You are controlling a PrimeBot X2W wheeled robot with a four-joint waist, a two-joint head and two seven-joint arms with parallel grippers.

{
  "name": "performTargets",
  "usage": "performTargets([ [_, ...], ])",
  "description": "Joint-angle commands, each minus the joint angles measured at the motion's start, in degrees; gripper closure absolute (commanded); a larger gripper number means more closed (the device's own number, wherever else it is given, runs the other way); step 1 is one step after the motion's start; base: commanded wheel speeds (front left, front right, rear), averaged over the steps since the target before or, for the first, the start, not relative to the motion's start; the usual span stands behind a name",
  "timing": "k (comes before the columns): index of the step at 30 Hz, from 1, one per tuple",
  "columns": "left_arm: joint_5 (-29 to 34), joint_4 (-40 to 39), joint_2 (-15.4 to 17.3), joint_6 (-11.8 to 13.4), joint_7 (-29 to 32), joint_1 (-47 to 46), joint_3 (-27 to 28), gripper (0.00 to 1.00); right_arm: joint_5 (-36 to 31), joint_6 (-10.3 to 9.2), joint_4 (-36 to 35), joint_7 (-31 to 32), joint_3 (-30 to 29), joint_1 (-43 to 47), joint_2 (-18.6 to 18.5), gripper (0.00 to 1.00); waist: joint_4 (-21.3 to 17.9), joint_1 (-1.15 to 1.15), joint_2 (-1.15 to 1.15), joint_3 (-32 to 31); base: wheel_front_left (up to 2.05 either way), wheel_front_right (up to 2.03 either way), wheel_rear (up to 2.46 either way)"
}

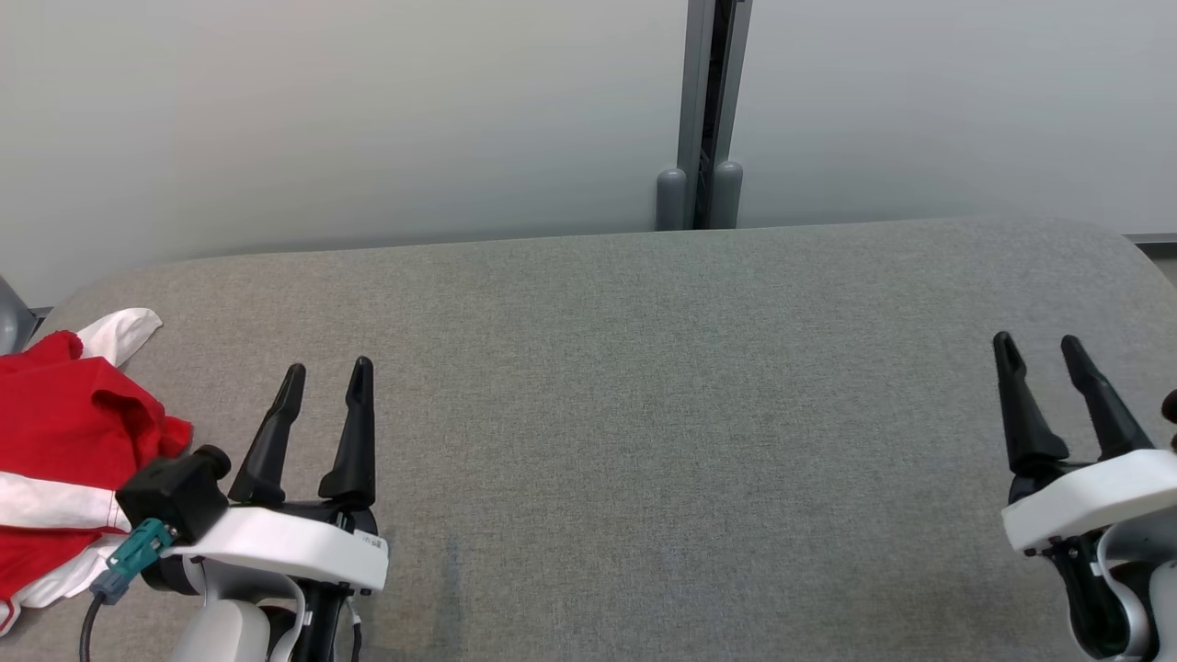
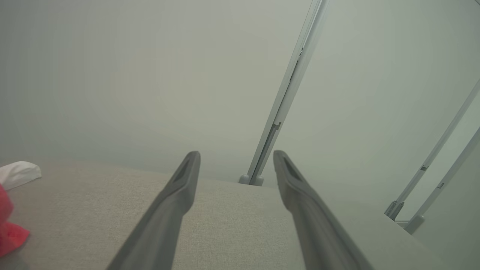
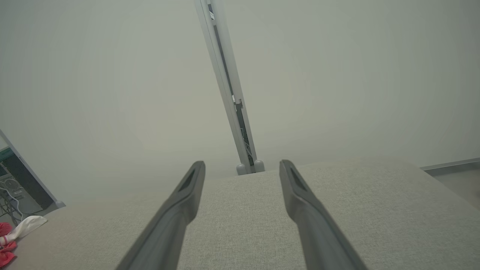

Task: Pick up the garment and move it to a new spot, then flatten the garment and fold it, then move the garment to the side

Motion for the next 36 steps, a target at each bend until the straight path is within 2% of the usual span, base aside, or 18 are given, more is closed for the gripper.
performTargets([
  [1, 1.7, -0.4, 0.4, 0.3, 0.2, 0.0, 0.5, 0.0, -1.3, 0.09, 0.1, -0.8, 0.8, 0.2, -0.4, 0.0, 0.0, 0.0, 0.0, 0.0, 0.0, 0.0, 0.0],
  [36, 15.1, 1.3, 0.5, 2.4, 6.7, 2.5, 4.2, 0.0, -11.6, 0.11, 4.4, -7.0, 4.5, 3.1, 3.2, 0.0, -0.3, 0.0, 0.0, -0.3, 0.0, 0.0, 0.0],
])
